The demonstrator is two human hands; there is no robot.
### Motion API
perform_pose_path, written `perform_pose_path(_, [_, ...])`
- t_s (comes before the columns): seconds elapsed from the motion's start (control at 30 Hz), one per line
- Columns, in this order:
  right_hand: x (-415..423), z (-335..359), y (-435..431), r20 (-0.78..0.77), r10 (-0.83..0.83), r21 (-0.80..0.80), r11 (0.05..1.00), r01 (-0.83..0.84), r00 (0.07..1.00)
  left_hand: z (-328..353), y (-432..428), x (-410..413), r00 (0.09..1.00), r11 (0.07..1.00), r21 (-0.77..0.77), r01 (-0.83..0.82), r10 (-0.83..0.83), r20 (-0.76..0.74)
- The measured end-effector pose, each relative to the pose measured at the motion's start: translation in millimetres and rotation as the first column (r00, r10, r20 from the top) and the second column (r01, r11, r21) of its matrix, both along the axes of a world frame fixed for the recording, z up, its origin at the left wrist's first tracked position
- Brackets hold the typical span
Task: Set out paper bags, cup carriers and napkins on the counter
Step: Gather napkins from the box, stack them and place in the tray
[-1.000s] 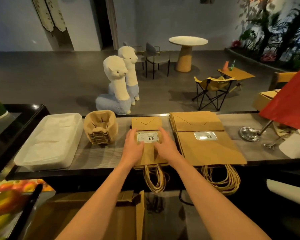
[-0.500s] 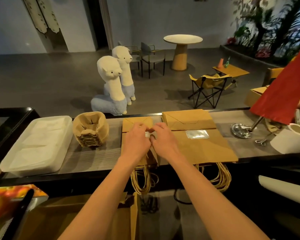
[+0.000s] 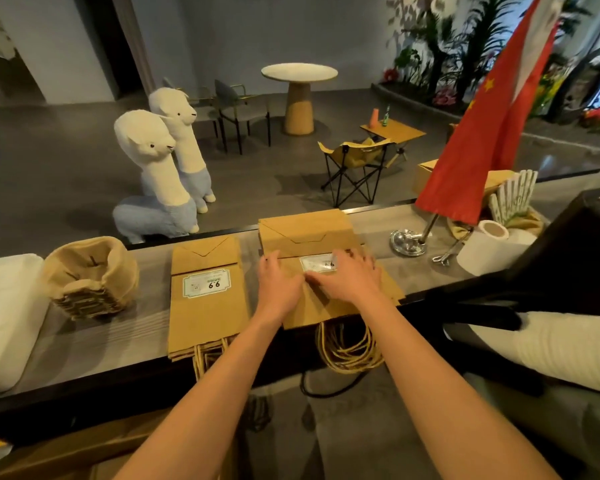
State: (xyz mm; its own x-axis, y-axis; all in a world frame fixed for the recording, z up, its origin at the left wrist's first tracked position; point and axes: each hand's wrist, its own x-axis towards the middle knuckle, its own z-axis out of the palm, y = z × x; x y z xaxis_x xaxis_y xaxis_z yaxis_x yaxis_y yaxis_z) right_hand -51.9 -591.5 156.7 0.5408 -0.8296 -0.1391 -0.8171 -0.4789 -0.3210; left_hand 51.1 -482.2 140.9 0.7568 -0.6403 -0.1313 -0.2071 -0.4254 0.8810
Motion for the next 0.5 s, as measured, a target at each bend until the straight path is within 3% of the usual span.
perform_pose_path(0.07, [2,1,-2,0.032,-0.026,-0.053,0.998,0.028,0.999,-2,-1,2,0.999,1.0,-0.02,-0.017,0.016,-0.028])
perform_pose_path(0.23, [-4,-6,-11,0.026,-0.06,0.023,0.998,0.059,0.998,-6,-3,-2,0.998,0.998,0.046,0.048,-0.049,0.03])
perform_pose_path(0.33, [-9,-3,-18,0.126,-0.07,-0.051,0.996,0.077,0.99,-4,-7,-3,0.997,0.999,0.02,0.032,-0.033,0.071])
perform_pose_path(0.43, [-13,-9,-19,0.078,-0.008,-0.075,0.997,0.014,0.997,-7,-10,-5,0.998,0.998,0.04,0.042,-0.044,0.053])
perform_pose_path(0.5, [-14,-11,-17,0.079,-0.006,-0.179,0.984,0.02,0.997,-9,-10,-7,1.0,1.0,-0.006,0.003,-0.003,0.024])
